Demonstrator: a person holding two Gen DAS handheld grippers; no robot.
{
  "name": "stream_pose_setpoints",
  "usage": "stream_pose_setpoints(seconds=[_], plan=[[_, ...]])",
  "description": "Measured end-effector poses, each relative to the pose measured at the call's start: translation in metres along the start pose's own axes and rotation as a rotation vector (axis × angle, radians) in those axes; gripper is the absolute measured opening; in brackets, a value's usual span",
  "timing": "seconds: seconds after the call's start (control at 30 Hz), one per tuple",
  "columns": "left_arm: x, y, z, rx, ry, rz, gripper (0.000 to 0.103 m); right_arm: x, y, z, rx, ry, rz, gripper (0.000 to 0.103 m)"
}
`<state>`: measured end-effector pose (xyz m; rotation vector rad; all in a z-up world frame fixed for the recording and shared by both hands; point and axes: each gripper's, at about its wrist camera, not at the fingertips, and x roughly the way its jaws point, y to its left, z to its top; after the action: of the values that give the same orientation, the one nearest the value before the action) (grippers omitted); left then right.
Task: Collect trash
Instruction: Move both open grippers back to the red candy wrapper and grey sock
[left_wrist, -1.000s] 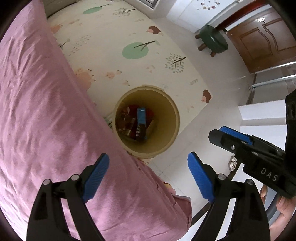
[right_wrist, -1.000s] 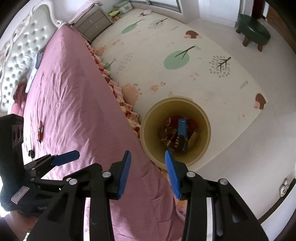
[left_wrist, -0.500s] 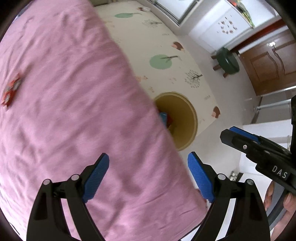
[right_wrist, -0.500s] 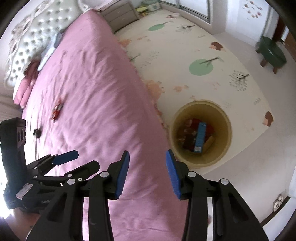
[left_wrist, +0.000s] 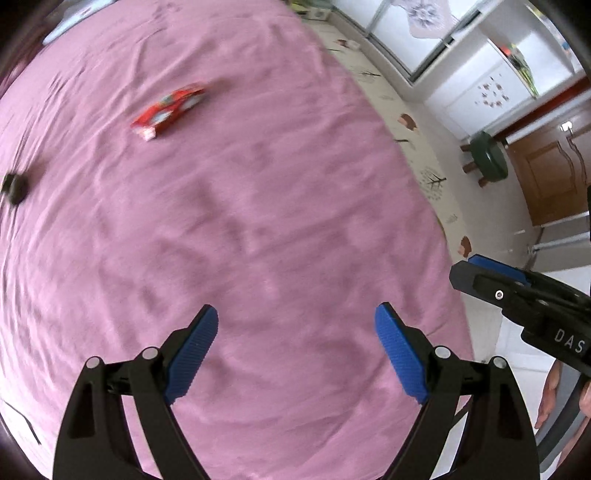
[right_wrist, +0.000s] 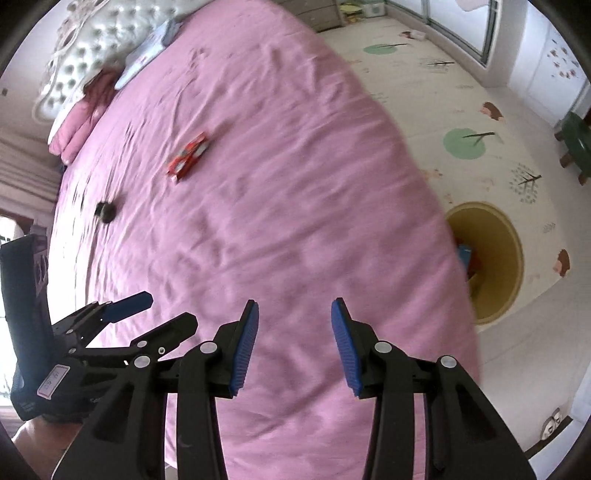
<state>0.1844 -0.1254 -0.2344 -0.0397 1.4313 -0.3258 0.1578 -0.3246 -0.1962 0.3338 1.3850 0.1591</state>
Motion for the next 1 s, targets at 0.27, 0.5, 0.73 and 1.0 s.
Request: stream_pose_setpoints(seconds=[0.27, 0.5, 0.73, 1.0], plan=[[-0.019, 0.096, -0.022, -0.098, -0.021, 0.011, 0.086, 0.031, 0.082, -0.004, -0.049, 0.016, -0.004, 0.041], [-0.034, 0.164, -0.007, -0.185, -0.047, 0.04, 0.087, 0.059, 0.139, 0.02, -0.085, 0.027, -0.014, 0.043], [-0.035, 0.205, 0.041, -0.268, -0.095, 0.045, 0.088, 0.09, 0.172, 0.073, -0.124, 0.036, -0.026, 0.047], [-0.005, 0.228, 0.108, -0.311, -0.085, 0.041, 0.088, 0.134, 0.186, 0.145, -0.091, 0.036, -0.014, 0.048]])
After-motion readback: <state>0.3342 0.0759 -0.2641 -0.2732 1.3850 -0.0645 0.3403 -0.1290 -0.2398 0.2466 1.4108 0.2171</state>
